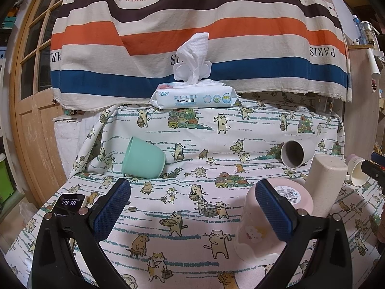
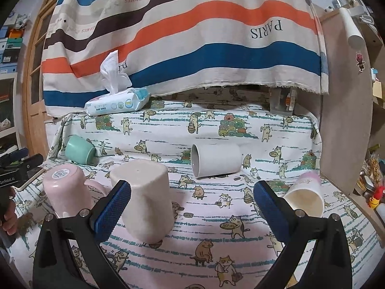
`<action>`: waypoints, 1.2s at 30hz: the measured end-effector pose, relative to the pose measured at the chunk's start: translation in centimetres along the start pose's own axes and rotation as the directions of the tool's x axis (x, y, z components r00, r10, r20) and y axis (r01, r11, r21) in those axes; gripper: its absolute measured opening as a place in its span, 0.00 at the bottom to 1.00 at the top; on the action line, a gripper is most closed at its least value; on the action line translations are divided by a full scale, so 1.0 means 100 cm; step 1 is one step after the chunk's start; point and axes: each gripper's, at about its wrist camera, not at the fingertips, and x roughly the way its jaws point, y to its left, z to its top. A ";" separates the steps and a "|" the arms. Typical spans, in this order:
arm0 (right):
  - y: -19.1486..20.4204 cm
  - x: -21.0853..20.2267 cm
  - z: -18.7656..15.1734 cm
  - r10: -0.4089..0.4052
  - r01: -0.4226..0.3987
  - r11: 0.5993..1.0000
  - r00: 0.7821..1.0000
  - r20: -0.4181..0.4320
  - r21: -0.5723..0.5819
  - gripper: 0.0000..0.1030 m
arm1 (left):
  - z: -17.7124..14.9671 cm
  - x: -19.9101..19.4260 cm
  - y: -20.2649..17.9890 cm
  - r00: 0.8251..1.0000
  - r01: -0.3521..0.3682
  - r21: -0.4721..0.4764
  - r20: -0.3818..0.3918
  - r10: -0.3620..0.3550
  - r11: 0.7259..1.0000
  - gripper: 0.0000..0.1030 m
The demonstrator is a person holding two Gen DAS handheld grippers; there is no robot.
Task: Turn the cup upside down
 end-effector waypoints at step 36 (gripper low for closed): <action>0.001 0.000 0.000 0.008 -0.008 1.000 1.000 0.000 -0.005 1.00 | 0.000 -0.001 0.001 1.000 0.009 0.004 -0.009 -0.009 1.000 1.00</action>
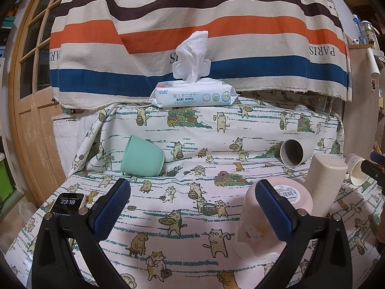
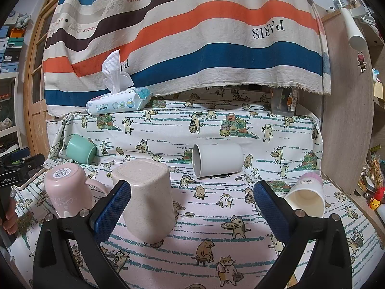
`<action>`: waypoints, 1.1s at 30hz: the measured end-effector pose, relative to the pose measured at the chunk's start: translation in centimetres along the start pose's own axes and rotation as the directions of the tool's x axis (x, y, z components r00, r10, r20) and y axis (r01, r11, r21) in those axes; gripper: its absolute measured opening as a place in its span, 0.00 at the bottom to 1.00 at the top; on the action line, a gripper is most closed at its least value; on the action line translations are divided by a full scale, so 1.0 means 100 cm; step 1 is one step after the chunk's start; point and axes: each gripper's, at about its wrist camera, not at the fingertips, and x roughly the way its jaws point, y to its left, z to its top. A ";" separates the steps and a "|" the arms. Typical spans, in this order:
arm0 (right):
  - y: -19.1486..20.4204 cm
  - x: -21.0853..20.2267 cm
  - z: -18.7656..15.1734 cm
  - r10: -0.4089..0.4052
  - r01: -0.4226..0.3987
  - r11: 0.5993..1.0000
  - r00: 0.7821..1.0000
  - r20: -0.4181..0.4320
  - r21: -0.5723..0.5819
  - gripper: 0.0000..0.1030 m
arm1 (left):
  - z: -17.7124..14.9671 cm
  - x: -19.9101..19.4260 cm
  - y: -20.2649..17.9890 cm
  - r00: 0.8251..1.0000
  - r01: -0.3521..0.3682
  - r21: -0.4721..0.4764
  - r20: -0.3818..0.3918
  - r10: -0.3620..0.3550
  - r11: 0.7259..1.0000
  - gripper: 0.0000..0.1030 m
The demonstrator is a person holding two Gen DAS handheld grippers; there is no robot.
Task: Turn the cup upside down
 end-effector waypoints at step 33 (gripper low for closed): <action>0.000 0.000 0.000 0.000 0.000 1.000 1.000 0.000 0.000 1.00 | 0.000 0.001 0.003 1.000 0.000 -0.001 -0.001 0.000 1.000 1.00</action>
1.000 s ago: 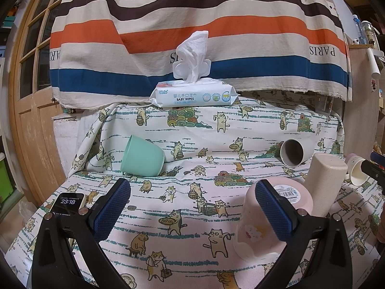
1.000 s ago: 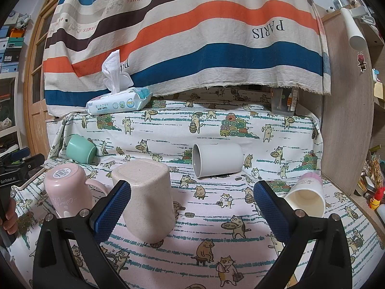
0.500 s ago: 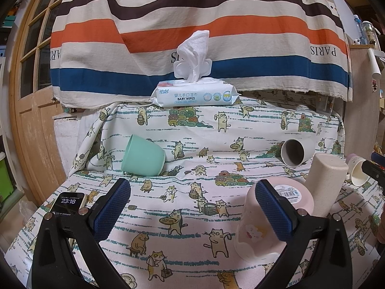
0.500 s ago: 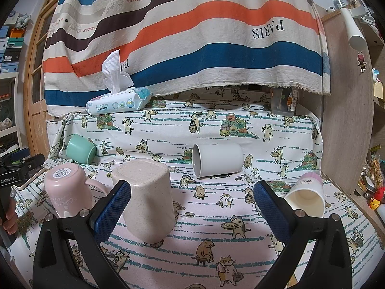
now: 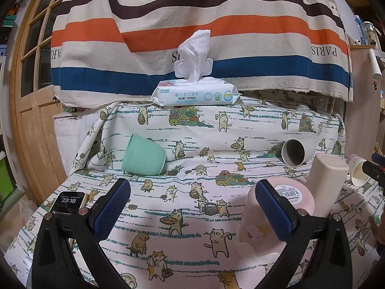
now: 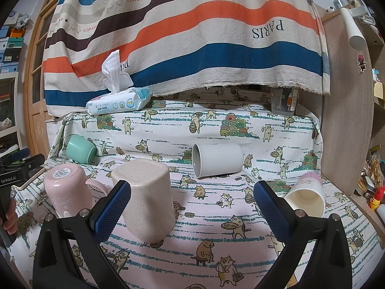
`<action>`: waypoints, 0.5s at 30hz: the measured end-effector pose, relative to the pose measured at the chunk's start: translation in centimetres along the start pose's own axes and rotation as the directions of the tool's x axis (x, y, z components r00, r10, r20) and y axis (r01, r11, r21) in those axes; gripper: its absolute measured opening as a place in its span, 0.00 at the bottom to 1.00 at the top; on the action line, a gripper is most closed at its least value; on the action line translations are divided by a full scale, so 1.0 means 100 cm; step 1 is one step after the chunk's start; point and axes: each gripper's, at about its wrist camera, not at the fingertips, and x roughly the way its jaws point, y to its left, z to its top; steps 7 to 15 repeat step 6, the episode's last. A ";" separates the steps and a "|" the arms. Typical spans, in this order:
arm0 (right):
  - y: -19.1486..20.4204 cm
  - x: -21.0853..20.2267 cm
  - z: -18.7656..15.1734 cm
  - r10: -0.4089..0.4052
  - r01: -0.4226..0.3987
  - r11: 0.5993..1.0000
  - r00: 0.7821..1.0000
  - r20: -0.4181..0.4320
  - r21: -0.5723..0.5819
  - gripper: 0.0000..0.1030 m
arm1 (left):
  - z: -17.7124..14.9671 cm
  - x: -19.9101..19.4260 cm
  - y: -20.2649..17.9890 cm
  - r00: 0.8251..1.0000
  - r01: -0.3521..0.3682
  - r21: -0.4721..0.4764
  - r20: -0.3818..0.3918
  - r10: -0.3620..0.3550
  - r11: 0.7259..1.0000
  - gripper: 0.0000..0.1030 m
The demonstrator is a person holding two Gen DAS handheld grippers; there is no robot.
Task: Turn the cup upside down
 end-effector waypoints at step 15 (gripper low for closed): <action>0.000 0.000 0.000 0.000 0.000 1.000 1.000 0.000 0.000 1.00 | 0.000 0.000 0.000 1.000 0.000 0.000 -0.001 0.000 1.000 1.00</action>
